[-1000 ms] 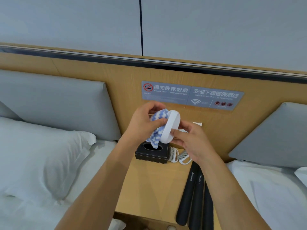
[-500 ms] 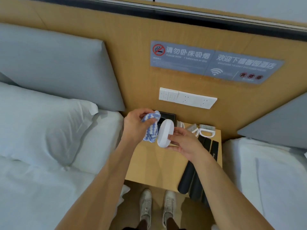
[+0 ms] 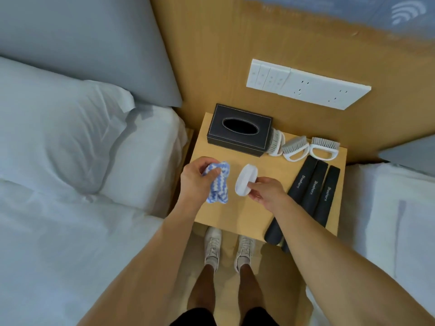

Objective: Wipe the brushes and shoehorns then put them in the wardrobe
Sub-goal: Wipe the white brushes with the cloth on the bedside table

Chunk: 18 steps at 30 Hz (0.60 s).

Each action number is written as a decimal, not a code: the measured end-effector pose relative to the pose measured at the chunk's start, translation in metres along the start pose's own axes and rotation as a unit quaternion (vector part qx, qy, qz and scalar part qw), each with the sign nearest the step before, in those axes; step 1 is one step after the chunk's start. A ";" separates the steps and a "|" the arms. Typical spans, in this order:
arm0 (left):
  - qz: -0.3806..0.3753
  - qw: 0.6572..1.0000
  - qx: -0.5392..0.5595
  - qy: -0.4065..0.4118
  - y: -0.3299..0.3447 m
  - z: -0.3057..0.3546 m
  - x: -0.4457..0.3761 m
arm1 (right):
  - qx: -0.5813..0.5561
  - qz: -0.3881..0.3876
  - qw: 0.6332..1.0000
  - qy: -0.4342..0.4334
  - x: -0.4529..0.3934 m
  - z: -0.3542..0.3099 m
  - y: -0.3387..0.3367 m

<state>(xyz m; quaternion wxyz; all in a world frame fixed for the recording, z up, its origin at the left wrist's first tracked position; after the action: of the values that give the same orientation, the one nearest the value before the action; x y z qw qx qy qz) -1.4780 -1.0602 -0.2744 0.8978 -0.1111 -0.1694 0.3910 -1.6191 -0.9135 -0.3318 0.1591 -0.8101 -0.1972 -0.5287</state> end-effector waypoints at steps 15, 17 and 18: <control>-0.035 0.999 0.018 -0.033 0.038 -0.047 -0.035 | 0.047 0.057 0.997 -0.030 -0.099 -0.012 0.013; -0.035 0.999 0.022 -0.035 0.041 -0.050 -0.034 | 0.056 0.066 0.996 -0.037 -0.105 -0.016 0.014; -0.035 0.998 0.024 -0.039 0.043 -0.051 -0.033 | 0.064 0.070 0.995 -0.038 -0.107 -0.018 0.015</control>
<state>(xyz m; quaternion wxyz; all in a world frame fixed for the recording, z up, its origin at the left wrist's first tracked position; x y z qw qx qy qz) -1.5077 -1.0594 -0.3427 0.9060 -0.0680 -0.1987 0.3676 -1.6653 -0.9513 -0.4236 0.2396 -0.8296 -0.1795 -0.4714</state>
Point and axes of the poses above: each hand's wrist, its own x-axis away from the middle knuckle, its own y-axis out of the palm, z = x × y, the point moved 2 cm from there along -x, towards the middle knuckle, and after that the axes turned 4 degrees about y, right-handed, at the moved point
